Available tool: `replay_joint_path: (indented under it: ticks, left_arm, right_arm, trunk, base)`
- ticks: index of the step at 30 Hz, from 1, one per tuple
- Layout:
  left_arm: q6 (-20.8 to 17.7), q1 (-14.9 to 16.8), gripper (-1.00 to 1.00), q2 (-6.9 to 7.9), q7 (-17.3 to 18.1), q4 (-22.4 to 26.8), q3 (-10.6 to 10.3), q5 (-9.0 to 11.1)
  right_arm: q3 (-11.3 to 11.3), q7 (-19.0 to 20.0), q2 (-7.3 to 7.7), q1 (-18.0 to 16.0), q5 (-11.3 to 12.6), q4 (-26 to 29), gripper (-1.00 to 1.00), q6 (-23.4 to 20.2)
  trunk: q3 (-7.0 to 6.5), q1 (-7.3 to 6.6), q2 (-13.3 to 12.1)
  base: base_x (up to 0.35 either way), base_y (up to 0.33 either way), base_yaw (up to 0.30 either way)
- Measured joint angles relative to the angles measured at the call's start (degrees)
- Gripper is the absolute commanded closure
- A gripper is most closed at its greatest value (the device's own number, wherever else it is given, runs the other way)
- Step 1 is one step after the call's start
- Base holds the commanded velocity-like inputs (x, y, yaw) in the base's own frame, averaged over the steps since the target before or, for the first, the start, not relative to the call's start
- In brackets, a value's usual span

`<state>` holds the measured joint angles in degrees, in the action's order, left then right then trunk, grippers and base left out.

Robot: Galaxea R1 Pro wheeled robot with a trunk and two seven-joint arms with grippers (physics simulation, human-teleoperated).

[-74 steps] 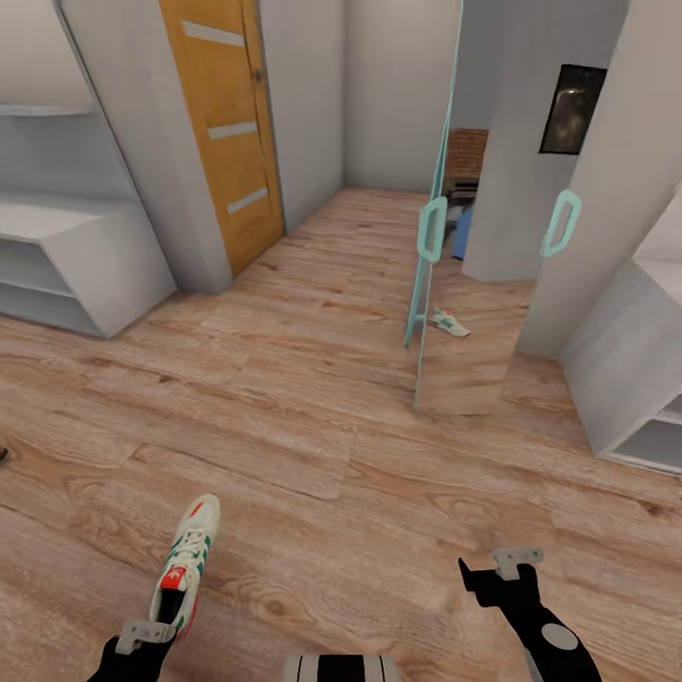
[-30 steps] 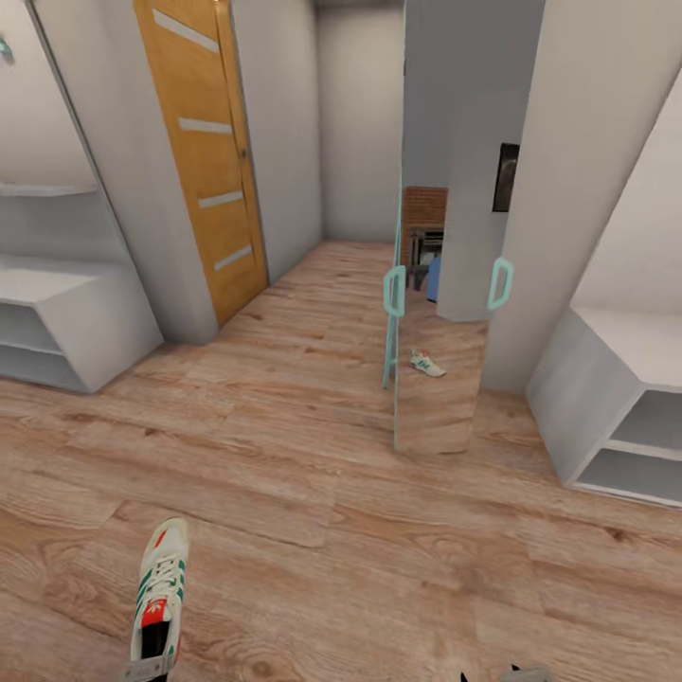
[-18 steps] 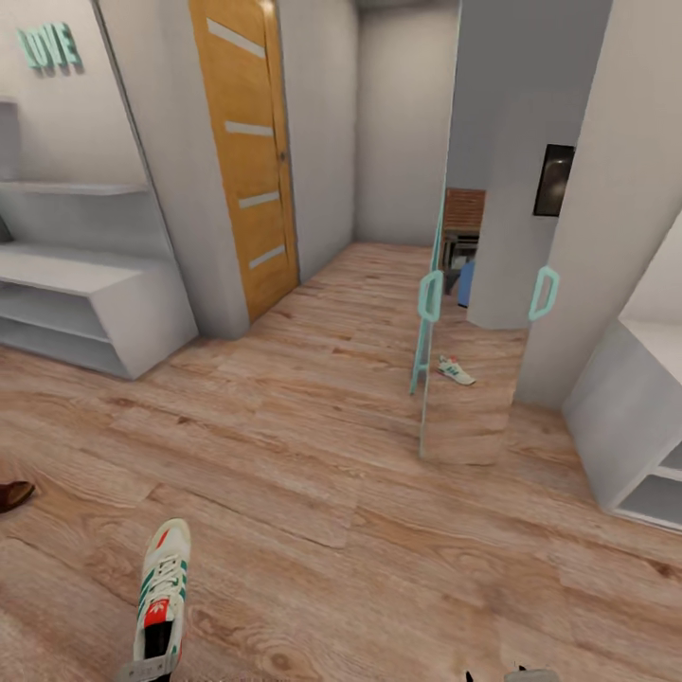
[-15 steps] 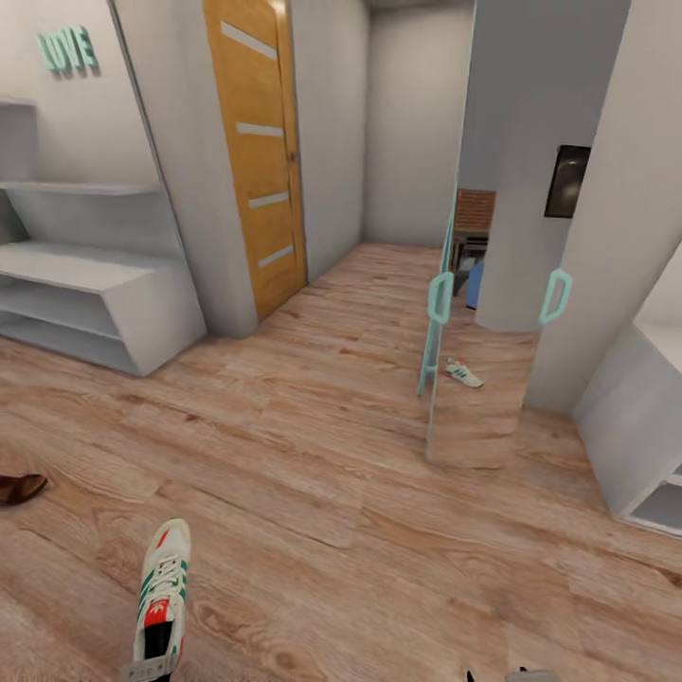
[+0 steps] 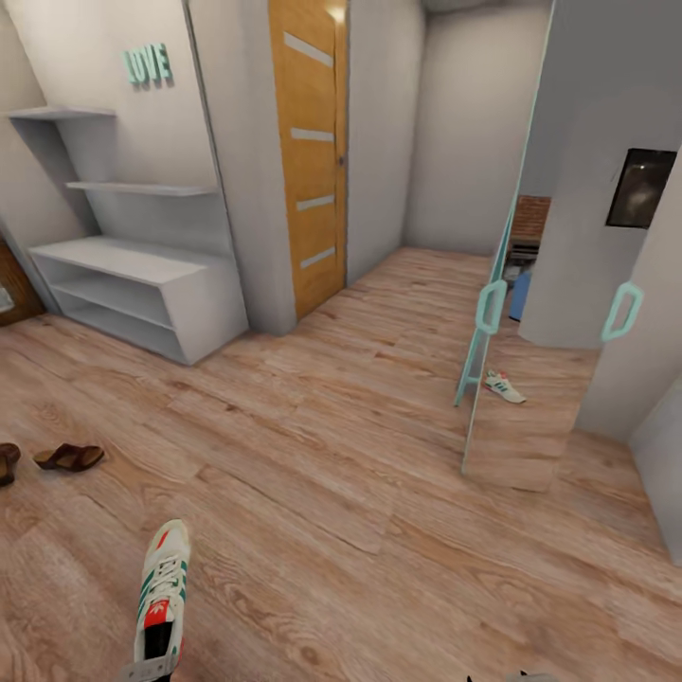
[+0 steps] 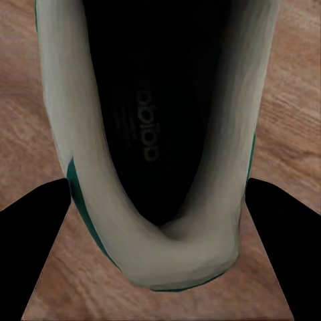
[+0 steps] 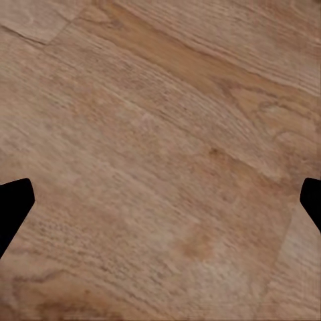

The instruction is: Pick up the two gym shoes and the two sandals from the corridor floor and place them onto the hallstand (shoe rack) in the corridor, making sure they are on the rack and not on the floor. Arrange them so the two gym shoes are next to each other and the two sandals are next to each other.

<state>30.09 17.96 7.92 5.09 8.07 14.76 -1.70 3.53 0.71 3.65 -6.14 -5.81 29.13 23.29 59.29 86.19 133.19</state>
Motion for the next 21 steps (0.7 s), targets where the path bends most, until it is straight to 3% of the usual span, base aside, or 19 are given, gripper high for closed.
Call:
replay_joint_path:
  ticks: [21]
  left_arm:
    - [1.83,-0.84,1.0,0.06,0.0,0.0,-0.01,-0.08]
  right_arm:
    - [-0.09,-0.02,0.0,0.0,-0.01,-0.03,-1.0,0.0]
  trunk:
    - [-0.77,0.0,0.0]
  base:
    - [0.0,0.0,0.276]
